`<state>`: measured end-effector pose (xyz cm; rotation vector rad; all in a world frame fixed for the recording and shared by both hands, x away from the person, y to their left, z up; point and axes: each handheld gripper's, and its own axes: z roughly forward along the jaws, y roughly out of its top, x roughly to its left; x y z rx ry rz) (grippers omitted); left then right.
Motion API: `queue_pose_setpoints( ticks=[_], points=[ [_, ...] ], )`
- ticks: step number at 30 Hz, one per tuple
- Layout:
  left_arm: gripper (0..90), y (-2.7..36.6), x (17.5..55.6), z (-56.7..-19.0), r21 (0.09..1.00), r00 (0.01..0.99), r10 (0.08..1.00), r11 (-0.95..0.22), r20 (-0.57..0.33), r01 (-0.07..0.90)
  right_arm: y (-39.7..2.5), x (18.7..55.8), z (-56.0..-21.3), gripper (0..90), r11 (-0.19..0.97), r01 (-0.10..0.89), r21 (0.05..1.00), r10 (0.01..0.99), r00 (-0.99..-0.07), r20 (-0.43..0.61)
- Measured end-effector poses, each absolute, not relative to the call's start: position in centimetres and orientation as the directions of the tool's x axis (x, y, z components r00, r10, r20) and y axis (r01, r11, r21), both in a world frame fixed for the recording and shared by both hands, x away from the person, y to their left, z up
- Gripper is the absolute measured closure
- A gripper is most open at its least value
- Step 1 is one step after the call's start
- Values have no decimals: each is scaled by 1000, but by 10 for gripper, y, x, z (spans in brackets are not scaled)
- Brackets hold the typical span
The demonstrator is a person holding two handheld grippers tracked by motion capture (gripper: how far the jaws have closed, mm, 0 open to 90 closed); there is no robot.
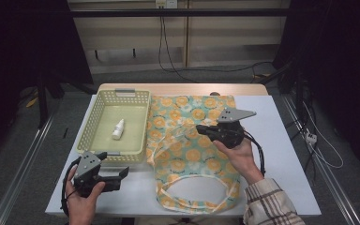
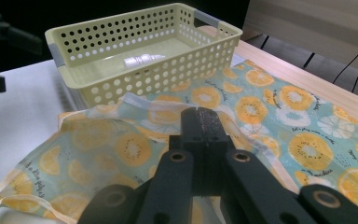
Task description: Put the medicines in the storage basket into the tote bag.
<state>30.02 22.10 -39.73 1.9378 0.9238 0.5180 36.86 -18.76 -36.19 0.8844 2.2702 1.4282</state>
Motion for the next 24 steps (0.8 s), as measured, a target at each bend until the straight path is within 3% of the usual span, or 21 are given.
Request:
queue_pose_setpoints(
  ticks=[15, 22, 24],
  points=[
    [52, 223, 354, -373, 824, 616, 787, -323, -40, 466, -187, 372, -364, 900, 314, 334, 889, 637, -768, 64],
    [108, 223, 380, -371, 792, 612, 778, -283, -140, 540, -188, 371, -364, 900, 318, 331, 888, 635, -770, 60],
    [81, 222, 387, -368, 778, 613, 781, -309, -120, 547, -188, 371, -363, 900, 313, 330, 891, 634, -770, 63]
  ],
)
